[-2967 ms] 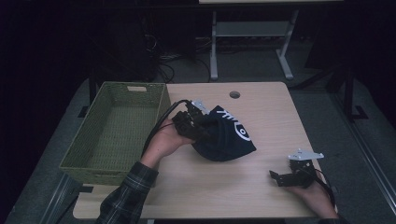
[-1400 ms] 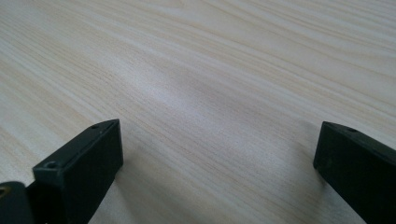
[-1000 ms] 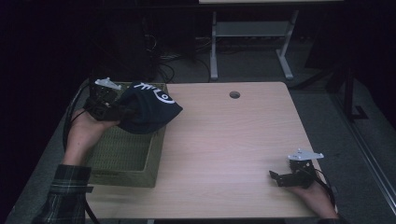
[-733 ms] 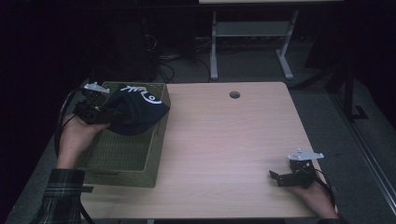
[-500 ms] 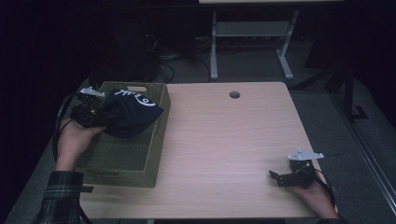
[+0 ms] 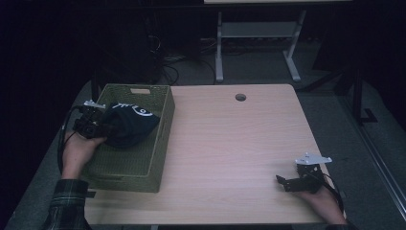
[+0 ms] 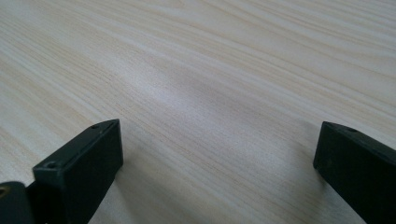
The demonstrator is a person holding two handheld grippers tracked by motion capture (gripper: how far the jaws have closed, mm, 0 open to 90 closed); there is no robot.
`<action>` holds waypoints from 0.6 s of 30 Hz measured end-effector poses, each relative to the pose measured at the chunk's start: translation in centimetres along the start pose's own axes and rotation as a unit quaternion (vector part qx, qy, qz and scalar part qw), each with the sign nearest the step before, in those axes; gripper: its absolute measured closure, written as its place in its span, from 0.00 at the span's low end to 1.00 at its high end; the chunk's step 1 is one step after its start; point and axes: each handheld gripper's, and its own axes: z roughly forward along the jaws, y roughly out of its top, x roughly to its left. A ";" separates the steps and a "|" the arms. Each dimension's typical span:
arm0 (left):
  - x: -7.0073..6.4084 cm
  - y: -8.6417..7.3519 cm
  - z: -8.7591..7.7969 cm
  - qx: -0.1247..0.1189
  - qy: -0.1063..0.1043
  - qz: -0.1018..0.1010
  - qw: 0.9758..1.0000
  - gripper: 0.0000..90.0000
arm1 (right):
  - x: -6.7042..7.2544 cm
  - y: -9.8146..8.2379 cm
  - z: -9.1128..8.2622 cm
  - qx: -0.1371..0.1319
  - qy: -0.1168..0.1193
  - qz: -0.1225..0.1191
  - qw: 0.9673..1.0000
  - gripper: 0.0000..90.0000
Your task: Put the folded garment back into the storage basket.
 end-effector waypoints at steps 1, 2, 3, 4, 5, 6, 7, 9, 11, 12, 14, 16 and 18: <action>0.0 -0.2 0.3 0.003 -0.002 -0.001 1.000 0.79 | 0.0 0.0 0.0 0.000 0.000 0.000 1.000 0.01; 0.1 -0.3 0.7 0.007 -0.003 -0.002 1.000 0.79 | 0.0 0.0 0.0 0.000 0.000 0.000 1.000 0.01; 0.1 -0.4 1.0 0.009 -0.003 -0.003 1.000 0.79 | 0.0 0.0 0.0 0.000 0.000 0.000 1.000 0.01; 0.1 -0.7 1.5 0.012 -0.007 -0.006 1.000 0.79 | 0.0 0.0 0.0 0.000 0.000 0.000 1.000 0.01; 0.1 -0.7 1.5 0.012 -0.007 -0.006 1.000 0.79 | 0.0 0.0 0.0 0.000 0.000 0.000 1.000 0.01; 0.1 -0.8 2.1 0.017 -0.009 -0.006 1.000 0.79 | 0.0 0.0 0.0 0.000 0.000 0.000 1.000 0.01; 0.1 -0.8 2.1 0.017 -0.009 -0.006 1.000 0.79 | 0.0 0.0 0.0 0.000 0.000 0.000 1.000 0.01; 0.1 -1.1 2.8 0.024 -0.013 -0.004 1.000 0.79 | 0.0 0.0 0.0 0.000 0.000 0.000 1.000 0.01; 0.1 -1.1 3.1 0.028 -0.015 -0.001 0.999 0.79 | 0.0 0.0 0.0 0.000 0.000 0.000 1.000 0.01; 0.1 -1.2 3.3 0.030 -0.015 -0.001 0.999 0.79 | 0.0 0.0 0.0 0.000 0.000 0.000 1.000 0.01; 0.1 -1.6 4.0 0.036 -0.019 -0.004 0.999 0.79 | 0.0 0.0 0.0 0.000 0.000 0.000 1.000 0.01; 0.1 -1.7 4.2 0.039 -0.021 -0.004 0.999 0.79 | 0.0 0.0 0.0 0.000 0.000 0.000 1.000 0.01; 0.2 -2.0 4.6 0.042 -0.025 -0.005 0.999 0.79 | 0.0 0.0 0.0 0.000 0.000 0.000 1.000 0.01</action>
